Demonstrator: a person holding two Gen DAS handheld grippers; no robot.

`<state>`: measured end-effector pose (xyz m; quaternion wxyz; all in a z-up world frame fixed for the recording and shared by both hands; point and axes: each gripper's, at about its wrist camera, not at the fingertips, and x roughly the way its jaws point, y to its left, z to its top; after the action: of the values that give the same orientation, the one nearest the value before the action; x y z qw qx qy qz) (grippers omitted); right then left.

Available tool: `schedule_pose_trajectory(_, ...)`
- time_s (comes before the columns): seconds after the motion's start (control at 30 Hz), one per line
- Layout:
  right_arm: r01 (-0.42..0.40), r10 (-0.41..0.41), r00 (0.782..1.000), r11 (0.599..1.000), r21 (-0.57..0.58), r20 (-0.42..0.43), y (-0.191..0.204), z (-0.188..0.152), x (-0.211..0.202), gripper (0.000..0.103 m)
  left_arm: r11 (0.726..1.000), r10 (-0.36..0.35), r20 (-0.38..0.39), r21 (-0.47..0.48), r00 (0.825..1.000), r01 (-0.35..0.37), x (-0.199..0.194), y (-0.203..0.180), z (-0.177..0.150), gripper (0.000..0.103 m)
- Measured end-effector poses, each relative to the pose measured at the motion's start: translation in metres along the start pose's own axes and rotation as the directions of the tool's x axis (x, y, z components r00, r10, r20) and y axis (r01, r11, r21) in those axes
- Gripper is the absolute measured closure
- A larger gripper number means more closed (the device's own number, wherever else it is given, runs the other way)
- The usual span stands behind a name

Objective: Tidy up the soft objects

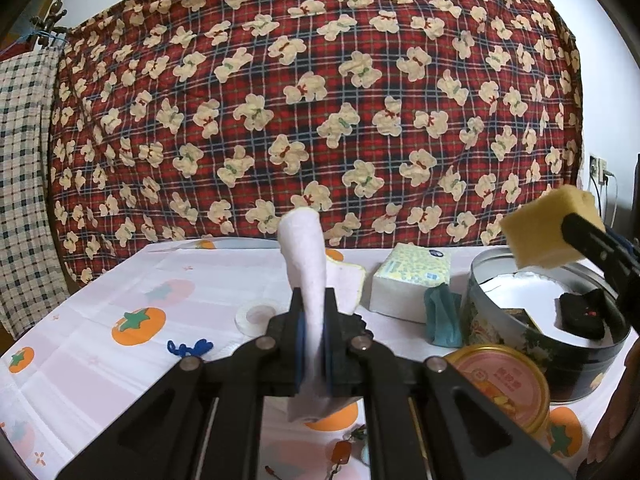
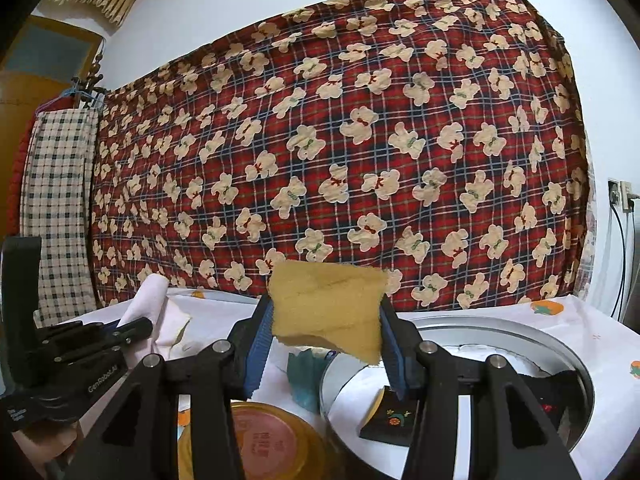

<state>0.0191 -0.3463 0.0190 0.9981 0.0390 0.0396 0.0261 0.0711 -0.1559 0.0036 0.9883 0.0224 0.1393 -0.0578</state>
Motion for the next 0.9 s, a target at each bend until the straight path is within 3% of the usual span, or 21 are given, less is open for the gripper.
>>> schedule_pose_trajectory(0.43, 0.033, -0.034, 0.999, 0.999, 0.027, 0.037, -0.011, 0.002, -0.008, 0.052, 0.997, -0.043, 0.014, 0.061, 0.999, 0.042, -0.007, -0.033, -0.001, 0.098)
schedule_pose_trajectory(0.9, 0.066, -0.071, 0.996, 0.994, 0.084, 0.059, -0.025, 0.004, -0.015, 0.052, 0.995, -0.085, -0.022, 0.042, 0.996, 0.086, 0.0, -0.056, 0.0, 0.098)
